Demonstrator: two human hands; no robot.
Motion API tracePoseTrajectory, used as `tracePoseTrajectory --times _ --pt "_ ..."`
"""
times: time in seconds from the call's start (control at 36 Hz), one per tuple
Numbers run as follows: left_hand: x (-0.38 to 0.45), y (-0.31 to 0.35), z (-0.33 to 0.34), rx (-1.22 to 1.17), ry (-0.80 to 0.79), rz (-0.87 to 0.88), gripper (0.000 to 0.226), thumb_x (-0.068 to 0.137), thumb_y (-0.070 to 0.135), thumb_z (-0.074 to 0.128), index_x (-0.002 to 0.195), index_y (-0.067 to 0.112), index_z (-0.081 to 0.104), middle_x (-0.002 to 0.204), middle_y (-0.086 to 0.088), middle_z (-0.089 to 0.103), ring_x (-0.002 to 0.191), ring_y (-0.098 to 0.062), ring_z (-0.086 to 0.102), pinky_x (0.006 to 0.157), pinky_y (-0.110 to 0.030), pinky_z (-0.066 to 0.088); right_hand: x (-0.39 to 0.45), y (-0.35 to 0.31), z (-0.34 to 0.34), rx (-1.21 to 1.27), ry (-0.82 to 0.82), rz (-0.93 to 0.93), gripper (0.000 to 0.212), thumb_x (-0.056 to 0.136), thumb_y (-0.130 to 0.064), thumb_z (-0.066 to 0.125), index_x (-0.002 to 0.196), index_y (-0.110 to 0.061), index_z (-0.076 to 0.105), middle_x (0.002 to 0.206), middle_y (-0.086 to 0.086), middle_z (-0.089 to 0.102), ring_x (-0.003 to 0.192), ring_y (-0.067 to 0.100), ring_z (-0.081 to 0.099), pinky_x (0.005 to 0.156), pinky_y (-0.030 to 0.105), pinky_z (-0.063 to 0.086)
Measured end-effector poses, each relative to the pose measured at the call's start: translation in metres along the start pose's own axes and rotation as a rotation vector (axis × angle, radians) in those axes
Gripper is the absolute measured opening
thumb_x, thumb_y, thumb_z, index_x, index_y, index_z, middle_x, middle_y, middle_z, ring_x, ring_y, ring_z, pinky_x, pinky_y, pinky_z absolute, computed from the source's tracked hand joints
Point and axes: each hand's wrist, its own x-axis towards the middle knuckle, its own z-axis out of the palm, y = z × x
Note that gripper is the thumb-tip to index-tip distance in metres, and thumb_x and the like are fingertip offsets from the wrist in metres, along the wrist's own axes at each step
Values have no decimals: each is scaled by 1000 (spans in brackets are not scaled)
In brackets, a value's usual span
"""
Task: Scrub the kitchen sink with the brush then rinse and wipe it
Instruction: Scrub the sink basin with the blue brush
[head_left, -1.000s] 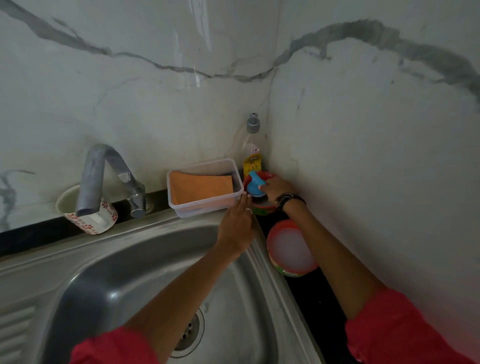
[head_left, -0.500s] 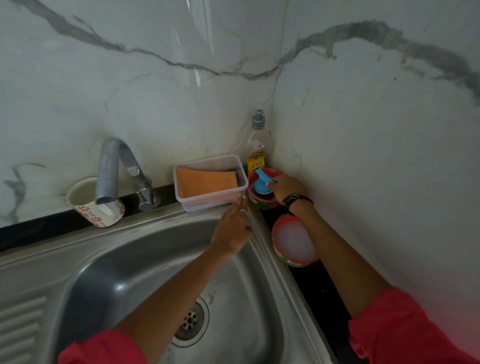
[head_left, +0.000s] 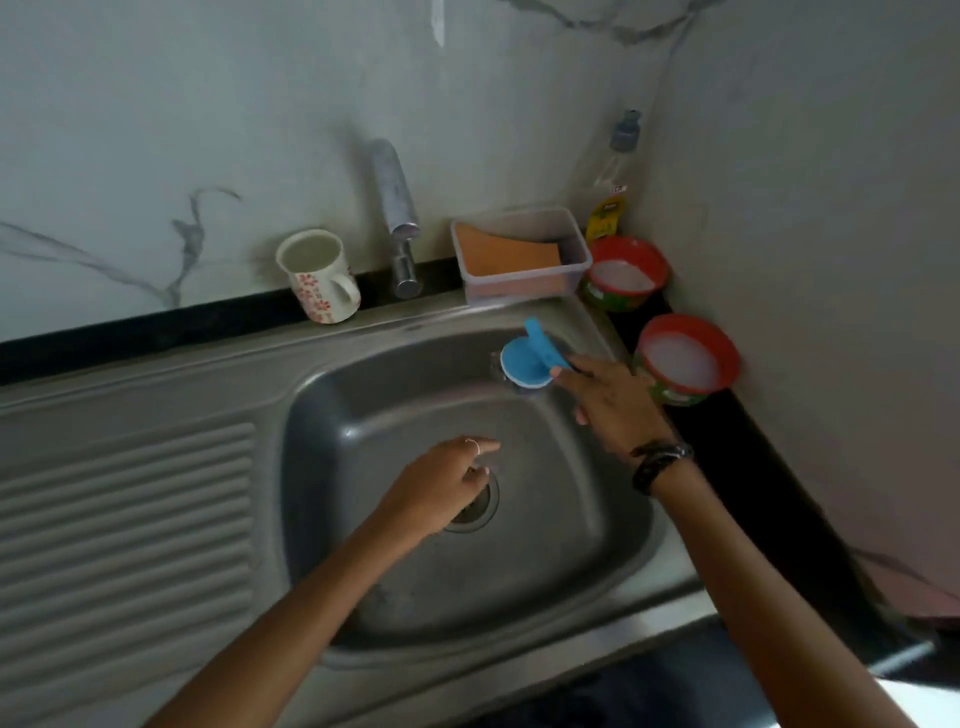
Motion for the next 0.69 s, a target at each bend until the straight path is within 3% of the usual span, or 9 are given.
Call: tracePoseTrajectory --times 0.11,0.22,0.31,0.39,0.47,0.58,0.69 --pt "-53 -47 2 133 -187 -59 36 93 35 50 128 31 54 129 8 58 115 -8 55 99 -30 43 -32 26 53 -149 -248 174 28 95 -27 49 97 -5 65 53 -1 46 43 4 48 45 15 32" --pt "-94 -79 8 294 -319 -120 38 95 39 44 131 31 50 136 8 52 122 -12 51 101 -29 40 -30 57 87 -437 -490 360 29 98 -25 43 112 -8 61 75 6 56 69 22 57 57 26 39" --pt "-112 -89 14 373 -276 -141 37 98 34 39 133 29 48 137 7 51 122 -13 51 99 -28 40 -21 81 95 -428 -393 498 27 94 -27 48 101 -4 61 99 21 59 91 29 59 59 29 36" --pt "-124 -91 18 429 -234 -133 38 99 26 35 133 25 50 136 5 52 120 -15 52 95 -28 40 -22 90 111 -508 -364 565 41 95 -28 45 118 3 57 122 21 59 108 32 58 75 31 40" --pt "-132 -93 24 511 -202 -106 35 99 23 31 122 18 58 121 -2 63 107 -21 60 88 -32 45 -37 85 151 -635 -485 473 47 95 -35 43 125 0 52 130 20 54 118 32 53 93 33 42" --pt "-136 -98 25 565 -128 -67 36 101 26 28 116 15 59 112 -4 66 100 -23 62 87 -32 43 -57 65 211 -784 -766 219 45 96 -36 43 126 -3 52 131 18 53 119 31 51 95 31 41" --pt "-139 -106 32 567 -94 -15 40 102 27 23 114 14 59 103 -4 68 94 -22 63 91 -30 38 -53 71 198 -882 -676 190 43 95 -36 44 124 -7 55 129 15 55 118 30 52 95 33 42"
